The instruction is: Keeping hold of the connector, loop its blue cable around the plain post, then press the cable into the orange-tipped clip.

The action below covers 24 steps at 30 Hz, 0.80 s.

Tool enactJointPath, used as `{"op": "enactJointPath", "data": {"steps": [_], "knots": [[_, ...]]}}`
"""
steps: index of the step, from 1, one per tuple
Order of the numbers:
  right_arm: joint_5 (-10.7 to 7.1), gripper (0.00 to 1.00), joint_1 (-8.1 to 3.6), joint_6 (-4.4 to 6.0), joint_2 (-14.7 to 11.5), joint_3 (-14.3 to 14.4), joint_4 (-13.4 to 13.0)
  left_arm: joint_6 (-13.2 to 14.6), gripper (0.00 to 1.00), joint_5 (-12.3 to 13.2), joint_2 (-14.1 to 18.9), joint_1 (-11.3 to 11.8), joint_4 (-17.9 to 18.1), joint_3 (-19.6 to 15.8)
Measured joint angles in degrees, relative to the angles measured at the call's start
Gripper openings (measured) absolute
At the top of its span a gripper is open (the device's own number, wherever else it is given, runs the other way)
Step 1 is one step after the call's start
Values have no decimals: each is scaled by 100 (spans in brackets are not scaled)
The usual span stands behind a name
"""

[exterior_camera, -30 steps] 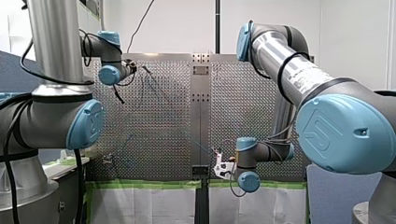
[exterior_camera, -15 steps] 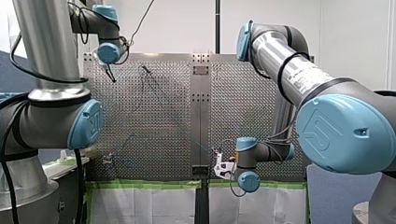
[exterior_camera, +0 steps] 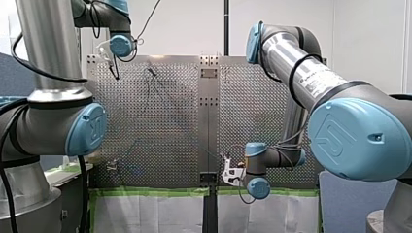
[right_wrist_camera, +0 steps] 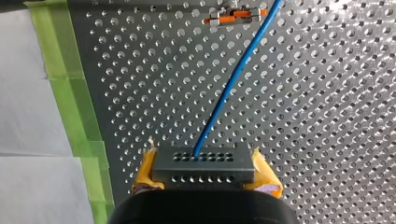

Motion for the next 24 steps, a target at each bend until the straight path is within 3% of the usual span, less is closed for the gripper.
{"op": "enactJointPath", "data": {"steps": [15, 24], "knots": [[-4, 0, 3, 4, 0, -78, 144, 791, 100, -807, -139, -804, -823, 725], [-1, 0, 62, -38, 0, -77, 192, 541, 100, -1306, -406, -1304, -1324, 683]]}}
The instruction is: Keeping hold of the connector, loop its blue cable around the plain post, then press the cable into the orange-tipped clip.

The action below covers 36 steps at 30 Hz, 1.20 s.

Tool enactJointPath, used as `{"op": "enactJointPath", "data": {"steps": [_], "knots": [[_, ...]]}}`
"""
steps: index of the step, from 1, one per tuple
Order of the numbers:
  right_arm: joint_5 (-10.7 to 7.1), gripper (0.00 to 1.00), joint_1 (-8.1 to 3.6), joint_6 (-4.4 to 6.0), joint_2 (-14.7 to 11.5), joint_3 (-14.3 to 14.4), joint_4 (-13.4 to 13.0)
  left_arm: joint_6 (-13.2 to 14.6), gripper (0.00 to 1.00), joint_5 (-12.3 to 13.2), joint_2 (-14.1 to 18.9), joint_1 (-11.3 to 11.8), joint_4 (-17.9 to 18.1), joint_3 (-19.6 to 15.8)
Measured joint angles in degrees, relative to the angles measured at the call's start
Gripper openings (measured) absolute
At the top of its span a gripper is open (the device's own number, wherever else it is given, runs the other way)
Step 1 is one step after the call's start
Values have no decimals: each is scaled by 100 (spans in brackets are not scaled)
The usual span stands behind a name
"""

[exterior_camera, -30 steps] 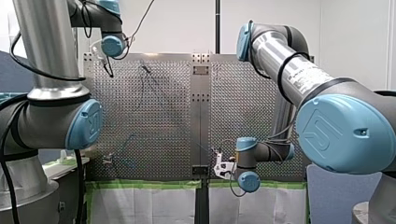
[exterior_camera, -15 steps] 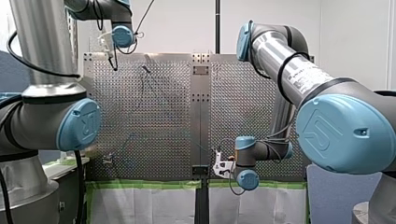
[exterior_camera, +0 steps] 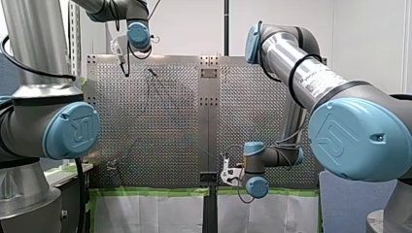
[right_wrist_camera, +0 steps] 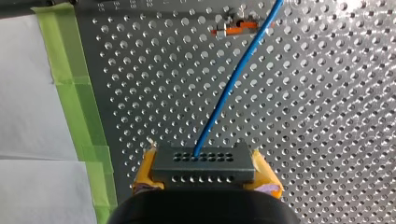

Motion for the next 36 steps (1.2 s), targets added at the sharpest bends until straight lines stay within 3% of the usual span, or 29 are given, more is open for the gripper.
{"op": "enactJointPath", "data": {"steps": [6, 20, 29, 36], "knots": [[5, 0, 35, 6, 0, 1, 4, -47, 100, -334, -196, -334, -335, -15], [6, 0, 51, 14, 0, 1, 9, 25, 100, -1003, -191, -1025, -1027, -65], [-1, 0, 67, 25, 2, 1, 15, 69, 100, -1238, -414, -1454, -1474, -30], [-36, 0, 69, 134, 7, 1, -51, 42, 100, -1089, -454, -1300, -1800, 207]]}}
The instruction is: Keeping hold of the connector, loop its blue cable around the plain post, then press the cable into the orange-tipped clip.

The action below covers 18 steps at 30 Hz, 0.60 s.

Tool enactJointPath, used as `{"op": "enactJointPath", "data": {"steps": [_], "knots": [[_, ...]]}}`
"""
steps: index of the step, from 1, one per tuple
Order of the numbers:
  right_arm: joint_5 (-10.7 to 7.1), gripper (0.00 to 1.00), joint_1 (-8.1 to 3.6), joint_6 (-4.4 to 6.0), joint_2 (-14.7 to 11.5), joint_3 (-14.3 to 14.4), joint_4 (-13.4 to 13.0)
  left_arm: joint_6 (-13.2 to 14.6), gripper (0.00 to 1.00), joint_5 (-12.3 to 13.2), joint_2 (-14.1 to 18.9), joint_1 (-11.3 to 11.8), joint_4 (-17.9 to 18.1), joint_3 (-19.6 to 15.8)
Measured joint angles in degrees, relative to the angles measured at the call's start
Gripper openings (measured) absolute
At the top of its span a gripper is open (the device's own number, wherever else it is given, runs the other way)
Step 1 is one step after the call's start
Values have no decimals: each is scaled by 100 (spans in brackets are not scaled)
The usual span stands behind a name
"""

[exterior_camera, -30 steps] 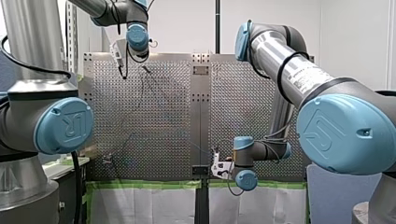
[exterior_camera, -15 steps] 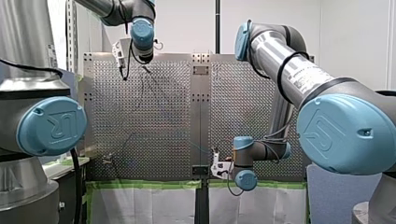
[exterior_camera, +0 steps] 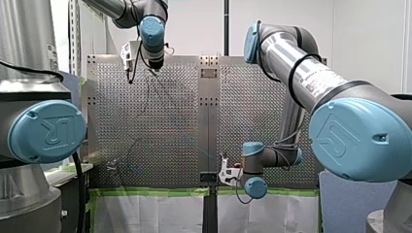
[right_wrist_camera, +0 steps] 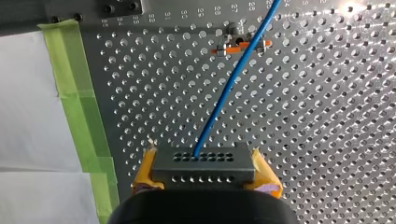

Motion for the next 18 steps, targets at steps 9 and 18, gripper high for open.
{"op": "enactJointPath", "data": {"steps": [9, 18], "knots": [[-21, 0, -9, 30, 1, 0, -41, -43, 100, 250, 69, 422, -430, 213], [-74, 0, -11, 31, 2, 0, -71, -93, 100, 523, -51, 775, -893, 228]]}}
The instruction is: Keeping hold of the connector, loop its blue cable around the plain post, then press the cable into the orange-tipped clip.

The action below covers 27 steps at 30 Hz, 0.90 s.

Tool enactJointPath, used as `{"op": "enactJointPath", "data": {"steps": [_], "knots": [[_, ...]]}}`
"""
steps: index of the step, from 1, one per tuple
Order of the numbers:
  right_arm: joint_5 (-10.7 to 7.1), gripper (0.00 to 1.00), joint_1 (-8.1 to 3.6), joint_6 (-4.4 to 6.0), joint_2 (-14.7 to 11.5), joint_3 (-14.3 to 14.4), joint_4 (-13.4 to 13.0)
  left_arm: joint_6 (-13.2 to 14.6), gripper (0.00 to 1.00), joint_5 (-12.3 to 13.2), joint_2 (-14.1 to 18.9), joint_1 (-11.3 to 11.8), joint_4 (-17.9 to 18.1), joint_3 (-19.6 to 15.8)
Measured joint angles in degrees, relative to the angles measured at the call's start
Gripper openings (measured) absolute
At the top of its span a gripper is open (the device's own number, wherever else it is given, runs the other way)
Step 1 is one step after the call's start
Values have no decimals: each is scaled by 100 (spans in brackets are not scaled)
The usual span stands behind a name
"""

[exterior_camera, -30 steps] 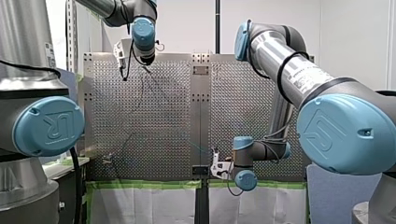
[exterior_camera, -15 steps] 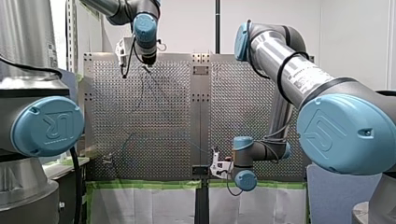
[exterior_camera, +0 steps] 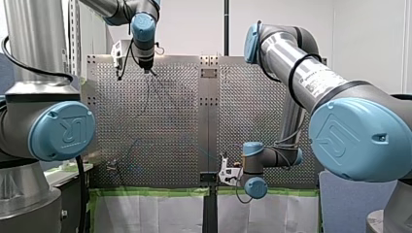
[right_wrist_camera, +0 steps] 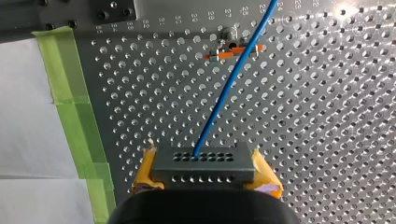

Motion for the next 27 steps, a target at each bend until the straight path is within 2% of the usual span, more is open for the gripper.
{"op": "enactJointPath", "data": {"steps": [6, 14, 22, 27], "knots": [[-21, 0, -1, 6, 6, 0, -16, -200, 100, 324, -114, 139, -321, 154], [-26, 0, -8, 5, 51, 0, -46, -643, 100, 787, -124, 322, -472, 596], [-31, 0, -36, 47, 183, -2, -149, -967, 100, 1217, -167, 512, -349, 840], [-16, 0, -42, 33, 192, -1, -178, -1043, 100, 1508, -203, 779, -330, 848]]}}
